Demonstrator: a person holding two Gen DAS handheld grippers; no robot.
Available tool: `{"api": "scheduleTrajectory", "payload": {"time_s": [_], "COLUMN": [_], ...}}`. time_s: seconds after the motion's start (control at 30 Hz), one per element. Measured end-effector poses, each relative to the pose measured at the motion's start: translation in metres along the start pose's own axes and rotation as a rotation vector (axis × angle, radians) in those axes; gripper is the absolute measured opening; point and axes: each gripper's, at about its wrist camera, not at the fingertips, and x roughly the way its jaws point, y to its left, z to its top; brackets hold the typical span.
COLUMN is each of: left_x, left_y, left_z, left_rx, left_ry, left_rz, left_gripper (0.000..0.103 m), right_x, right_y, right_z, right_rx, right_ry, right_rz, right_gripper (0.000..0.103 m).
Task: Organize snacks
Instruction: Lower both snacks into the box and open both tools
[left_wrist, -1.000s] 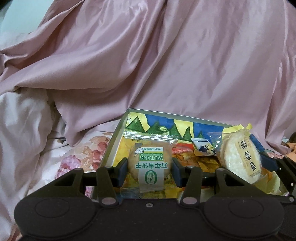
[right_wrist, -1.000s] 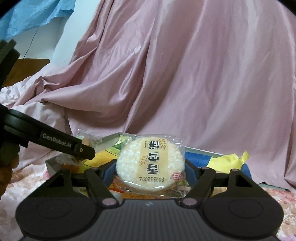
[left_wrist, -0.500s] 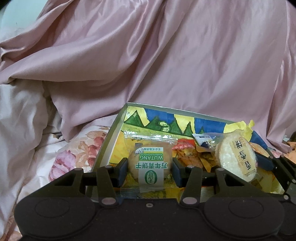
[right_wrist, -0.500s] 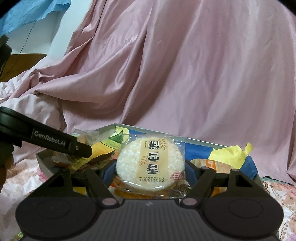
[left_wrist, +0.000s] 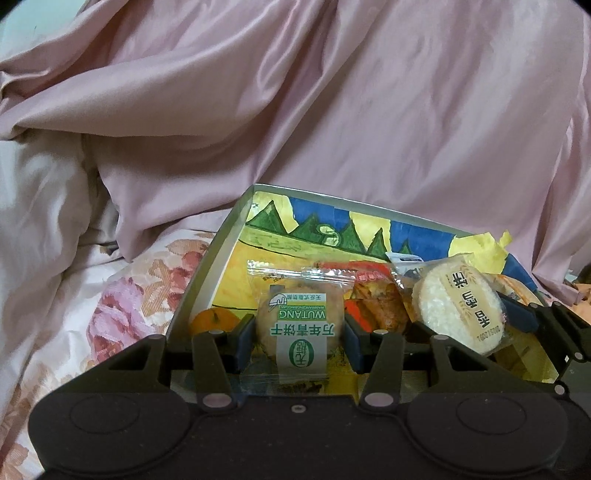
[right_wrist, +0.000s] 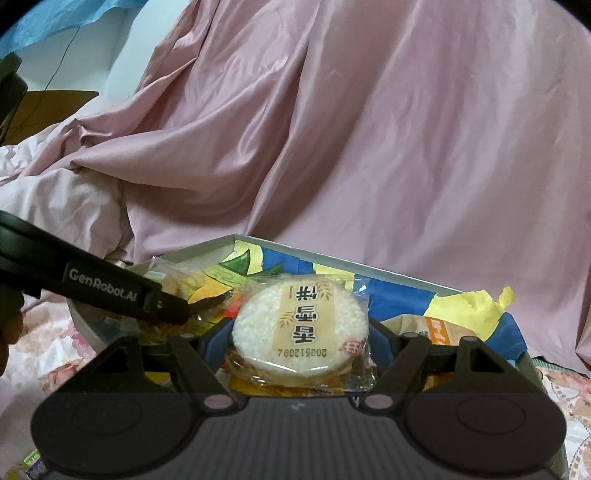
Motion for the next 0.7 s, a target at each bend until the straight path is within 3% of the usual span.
{"api": "scheduleTrajectory", "payload": {"time_s": [0.3, 0.43, 0.7], "left_x": [-0.007, -0.018, -0.047], "left_y": [0.000, -0.002, -0.001], "left_z": [0.000, 0.002, 0.011], "left_rx": [-0.024, -0.023, -0.035], "left_ry": [0.000, -0.034, -0.088], "left_rz": [-0.008, 0.011, 0.035], "left_gripper": [0.063, 0.082, 0.096], "right_x": [-0.009, -0.015, -0.038], "right_y": [0.004, 0.002, -0.007], "right_z": [0.002, 0.005, 0.012], "right_rx": [-0.041, -0.049, -0.016], "right_ry": [-0.032, -0.051, -0.082], "right_rz": [-0.014, -0.021, -0.040], "right_gripper": [0.092, 0.096, 0.103]}}
